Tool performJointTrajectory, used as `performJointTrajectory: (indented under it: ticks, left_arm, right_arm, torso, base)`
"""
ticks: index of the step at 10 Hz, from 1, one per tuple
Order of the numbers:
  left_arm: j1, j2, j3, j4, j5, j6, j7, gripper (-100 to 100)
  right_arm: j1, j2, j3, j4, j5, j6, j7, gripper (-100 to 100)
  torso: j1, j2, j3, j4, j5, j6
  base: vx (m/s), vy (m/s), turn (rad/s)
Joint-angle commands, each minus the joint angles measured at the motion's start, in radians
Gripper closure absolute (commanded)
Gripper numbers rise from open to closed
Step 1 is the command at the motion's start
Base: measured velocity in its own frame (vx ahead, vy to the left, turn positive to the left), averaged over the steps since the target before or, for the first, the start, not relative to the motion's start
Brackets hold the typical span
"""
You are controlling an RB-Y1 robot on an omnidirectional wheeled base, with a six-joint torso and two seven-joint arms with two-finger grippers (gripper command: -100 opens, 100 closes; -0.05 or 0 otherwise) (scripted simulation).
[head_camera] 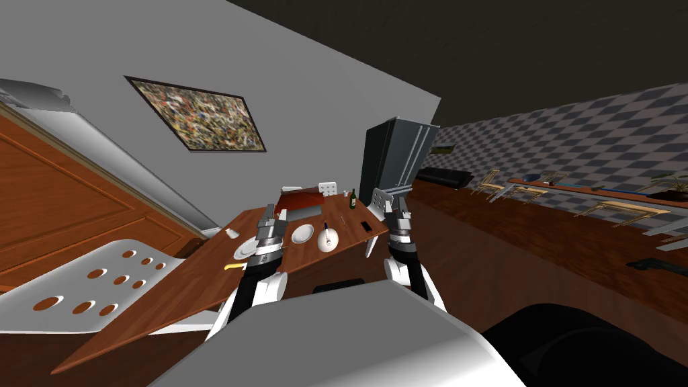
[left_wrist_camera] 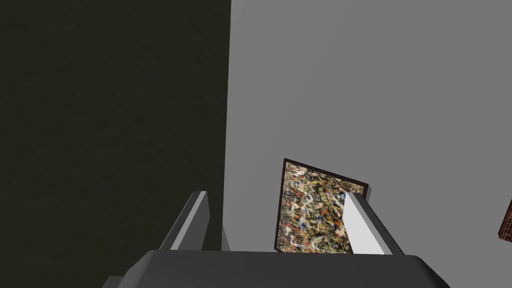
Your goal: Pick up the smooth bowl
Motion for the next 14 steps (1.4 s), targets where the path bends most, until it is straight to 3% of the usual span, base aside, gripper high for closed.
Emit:
performJointTrajectory:
  ticks: [1, 4, 7, 14]
  left_arm:
    - [-0.012, 0.037, -0.001, 0.014, 0.004, 0.016, 0.011, -100]
    - [-0.055, 0.103, -0.005, 0.065, 0.019, 0.073, 0.051, -100]
    - [-0.101, 0.143, -0.007, 0.123, 0.037, 0.137, 0.094, -100]
    - [-0.218, 0.197, -0.002, 0.282, 0.087, 0.307, 0.200, -100]
  right_arm:
    - [0.000, 0.000, 0.000, 0.000, 0.000, 0.000, 0.000, 0]
    - [0.000, 0.000, 0.000, 0.000, 0.000, 0.000, 0.000, 0]
    - [0.000, 0.000, 0.000, 0.000, 0.000, 0.000, 0.000, 0]
    - [0.000, 0.000, 0.000, 0.000, 0.000, 0.000, 0.000, 0]
  torso:
    - [0.000, 0.000, 0.000, 0.000, 0.000, 0.000]
    - [0.002, 0.003, 0.002, 0.001, 0.000, 0.000]
    - [0.004, 0.004, 0.002, 0.001, 0.001, 0.000]
    - [0.002, 0.003, 0.002, 0.001, 0.001, 0.000]
  base:
    - [-0.017, 0.014, 0.010]
    - [-0.054, 0.033, 0.009]
    - [-0.073, 0.058, 0.003]
    - [-0.062, 0.042, -0.014]
